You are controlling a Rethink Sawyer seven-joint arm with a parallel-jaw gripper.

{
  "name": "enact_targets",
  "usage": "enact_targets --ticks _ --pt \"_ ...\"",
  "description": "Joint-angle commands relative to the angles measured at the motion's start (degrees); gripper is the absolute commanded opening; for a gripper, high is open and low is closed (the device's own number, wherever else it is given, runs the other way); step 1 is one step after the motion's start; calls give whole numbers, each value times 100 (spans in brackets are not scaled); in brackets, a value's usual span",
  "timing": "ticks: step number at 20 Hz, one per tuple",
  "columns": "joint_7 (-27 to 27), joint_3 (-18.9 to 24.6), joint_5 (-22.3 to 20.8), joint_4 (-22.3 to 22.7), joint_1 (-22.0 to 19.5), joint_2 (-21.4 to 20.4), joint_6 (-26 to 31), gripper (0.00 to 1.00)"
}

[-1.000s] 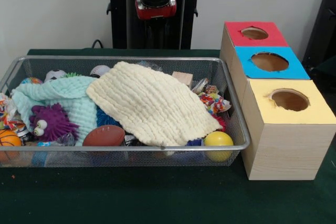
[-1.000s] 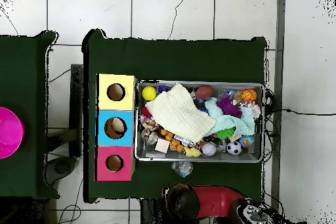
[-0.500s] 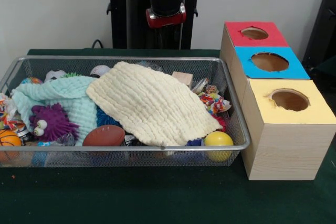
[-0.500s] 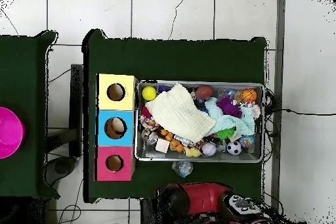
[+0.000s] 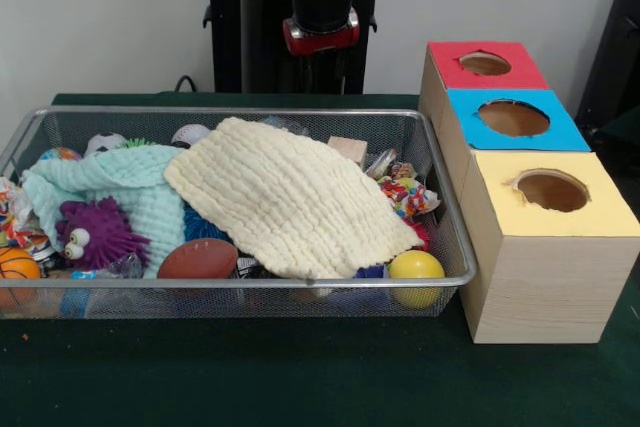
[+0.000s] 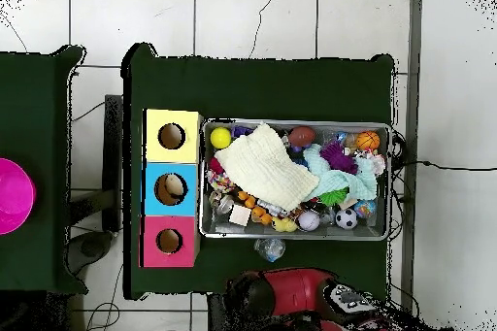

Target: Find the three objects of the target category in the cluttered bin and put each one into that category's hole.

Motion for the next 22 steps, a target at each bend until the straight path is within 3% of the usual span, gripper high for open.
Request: enact_targets --ticks 1,9,22 --pt "855 20 189 -1167 163 382 -344 100" --pt "730 43 124 -1454 90 600 -350 100" --pt "319 201 -27 -1481 -334 301 126 100"
